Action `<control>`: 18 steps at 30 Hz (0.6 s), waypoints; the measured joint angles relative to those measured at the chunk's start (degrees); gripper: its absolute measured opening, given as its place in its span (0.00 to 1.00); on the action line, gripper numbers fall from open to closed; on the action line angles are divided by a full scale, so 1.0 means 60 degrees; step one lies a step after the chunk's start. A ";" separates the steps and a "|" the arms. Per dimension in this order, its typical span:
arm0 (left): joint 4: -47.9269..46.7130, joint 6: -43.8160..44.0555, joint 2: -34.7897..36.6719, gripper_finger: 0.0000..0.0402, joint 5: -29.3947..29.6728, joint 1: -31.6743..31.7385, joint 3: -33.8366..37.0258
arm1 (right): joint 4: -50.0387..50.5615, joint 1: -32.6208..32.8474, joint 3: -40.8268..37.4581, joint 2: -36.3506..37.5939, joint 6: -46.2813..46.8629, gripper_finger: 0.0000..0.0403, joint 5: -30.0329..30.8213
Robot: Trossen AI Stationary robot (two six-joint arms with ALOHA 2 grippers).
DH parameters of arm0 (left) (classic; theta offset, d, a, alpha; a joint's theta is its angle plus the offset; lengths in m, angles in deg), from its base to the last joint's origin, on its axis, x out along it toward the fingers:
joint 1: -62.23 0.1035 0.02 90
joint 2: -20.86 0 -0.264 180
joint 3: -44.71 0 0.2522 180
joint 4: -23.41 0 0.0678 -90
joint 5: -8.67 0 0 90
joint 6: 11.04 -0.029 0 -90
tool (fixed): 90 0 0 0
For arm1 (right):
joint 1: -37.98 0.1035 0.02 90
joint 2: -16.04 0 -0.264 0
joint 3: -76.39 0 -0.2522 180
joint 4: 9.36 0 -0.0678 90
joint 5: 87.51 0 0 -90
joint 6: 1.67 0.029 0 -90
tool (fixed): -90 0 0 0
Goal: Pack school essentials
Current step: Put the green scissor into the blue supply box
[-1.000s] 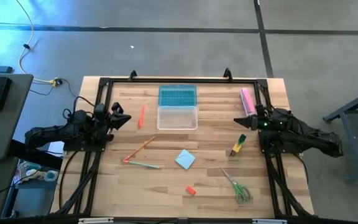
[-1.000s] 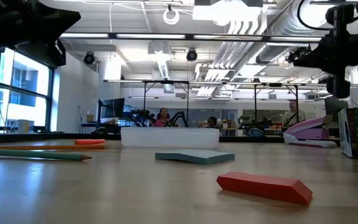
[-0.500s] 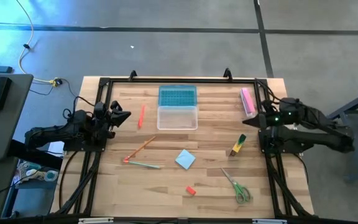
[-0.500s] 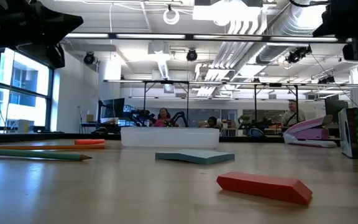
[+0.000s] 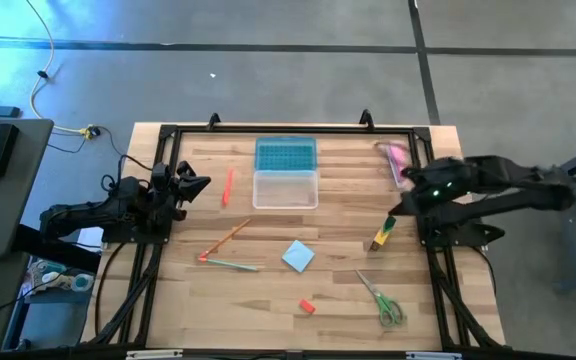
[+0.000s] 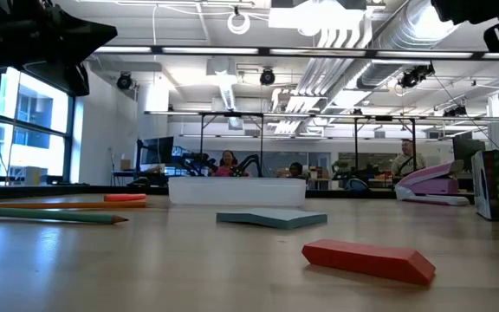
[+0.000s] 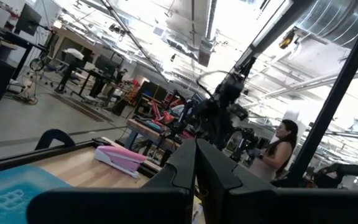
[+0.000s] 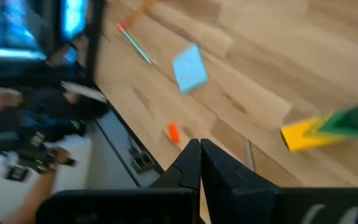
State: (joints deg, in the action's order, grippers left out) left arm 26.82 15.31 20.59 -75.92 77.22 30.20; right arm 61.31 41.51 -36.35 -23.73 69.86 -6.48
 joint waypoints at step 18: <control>-0.0444 -0.0097 0.0002 0.01 0.0437 0.0003 -0.0001 | 0.0105 0.4980 0.0011 -0.3905 0.5544 0.00 0.0914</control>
State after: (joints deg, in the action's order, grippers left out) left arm 24.16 14.72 20.61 -73.30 77.23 30.19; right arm 61.95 71.39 -36.29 -47.15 103.12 -0.99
